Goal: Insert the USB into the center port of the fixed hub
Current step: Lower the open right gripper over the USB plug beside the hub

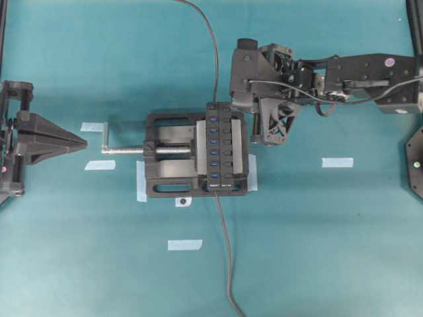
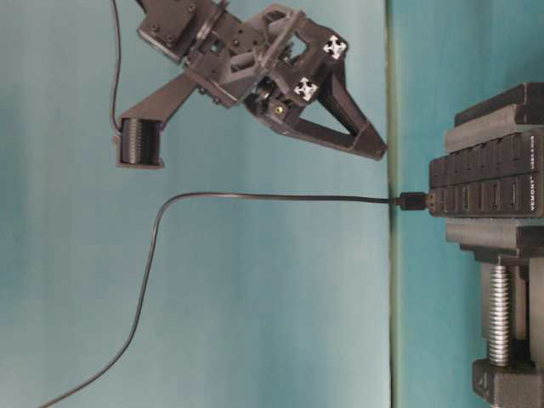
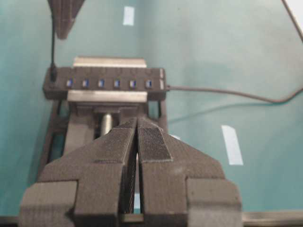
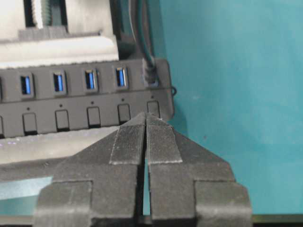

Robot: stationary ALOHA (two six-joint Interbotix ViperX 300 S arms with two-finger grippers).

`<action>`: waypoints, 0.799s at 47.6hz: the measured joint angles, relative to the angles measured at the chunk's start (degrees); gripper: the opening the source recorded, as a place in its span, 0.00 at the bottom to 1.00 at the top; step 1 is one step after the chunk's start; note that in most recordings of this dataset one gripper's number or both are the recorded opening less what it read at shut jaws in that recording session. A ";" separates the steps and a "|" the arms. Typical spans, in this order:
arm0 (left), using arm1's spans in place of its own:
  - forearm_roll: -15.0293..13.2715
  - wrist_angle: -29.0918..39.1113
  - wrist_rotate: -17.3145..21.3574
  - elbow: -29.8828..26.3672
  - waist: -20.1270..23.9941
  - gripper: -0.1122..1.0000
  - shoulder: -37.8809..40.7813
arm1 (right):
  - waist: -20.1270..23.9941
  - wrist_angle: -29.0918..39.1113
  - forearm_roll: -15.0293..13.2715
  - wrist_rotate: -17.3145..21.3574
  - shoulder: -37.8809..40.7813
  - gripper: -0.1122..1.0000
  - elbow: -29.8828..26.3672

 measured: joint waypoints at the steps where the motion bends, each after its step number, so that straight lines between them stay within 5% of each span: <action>1: -0.09 0.00 0.00 0.09 0.09 0.10 0.00 | 0.00 0.00 0.00 0.00 0.09 0.09 -0.09; 27: -0.09 0.09 -0.09 0.09 0.09 0.10 0.09 | -0.44 -0.88 0.00 0.00 0.97 0.12 -1.32; 38: -0.09 0.09 -0.09 0.09 0.09 0.10 0.18 | -0.44 -2.55 0.00 0.00 1.85 0.30 -1.49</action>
